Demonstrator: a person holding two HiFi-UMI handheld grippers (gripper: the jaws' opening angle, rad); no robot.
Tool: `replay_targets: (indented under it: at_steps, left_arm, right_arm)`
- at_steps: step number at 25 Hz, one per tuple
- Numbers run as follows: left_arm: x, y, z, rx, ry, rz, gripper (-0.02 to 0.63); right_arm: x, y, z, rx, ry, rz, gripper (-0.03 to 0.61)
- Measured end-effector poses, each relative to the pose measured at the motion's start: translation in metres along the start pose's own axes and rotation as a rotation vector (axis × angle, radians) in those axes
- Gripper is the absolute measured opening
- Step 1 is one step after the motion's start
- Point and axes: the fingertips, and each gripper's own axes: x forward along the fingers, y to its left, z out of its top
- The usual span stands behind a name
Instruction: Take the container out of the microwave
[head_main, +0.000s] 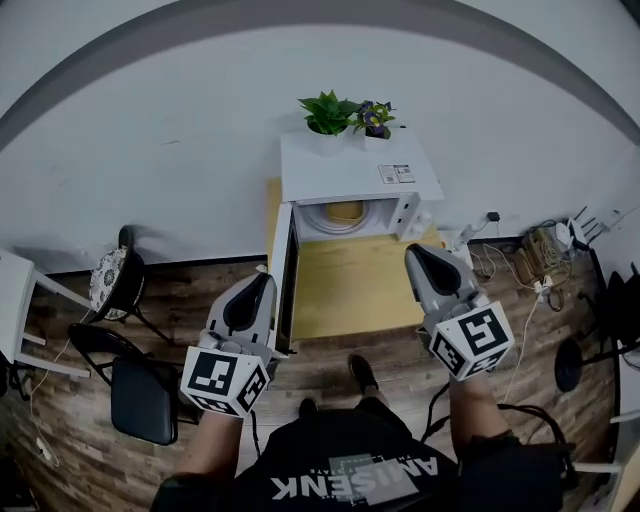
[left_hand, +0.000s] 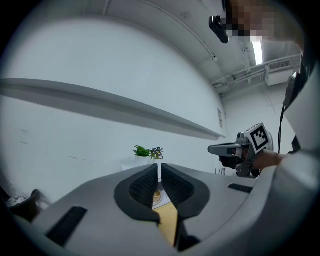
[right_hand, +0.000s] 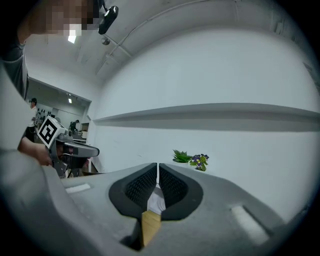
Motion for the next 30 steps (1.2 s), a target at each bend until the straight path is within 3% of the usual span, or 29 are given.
replay_targets:
  at_steps: [8, 11, 16, 30]
  left_arm:
    - [0.046, 0.003, 0.01, -0.001, 0.018, 0.129, 0.005]
    - [0.058, 0.003, 0.012, -0.009, 0.018, 0.169, 0.079]
    - [0.069, 0.003, 0.007, -0.017, 0.024, 0.244, 0.104]
    - [0.056, -0.001, -0.022, -0.069, 0.06, 0.431, 0.149]
  right_arm:
    - [0.061, -0.06, 0.002, -0.029, -0.007, 0.149, 0.02]
    - [0.081, -0.078, -0.001, -0.035, -0.012, 0.2, 0.025]
    - [0.109, -0.095, -0.01, -0.055, -0.004, 0.273, 0.067]
    - [0.174, -0.065, -0.105, -0.187, 0.155, 0.55, 0.169]
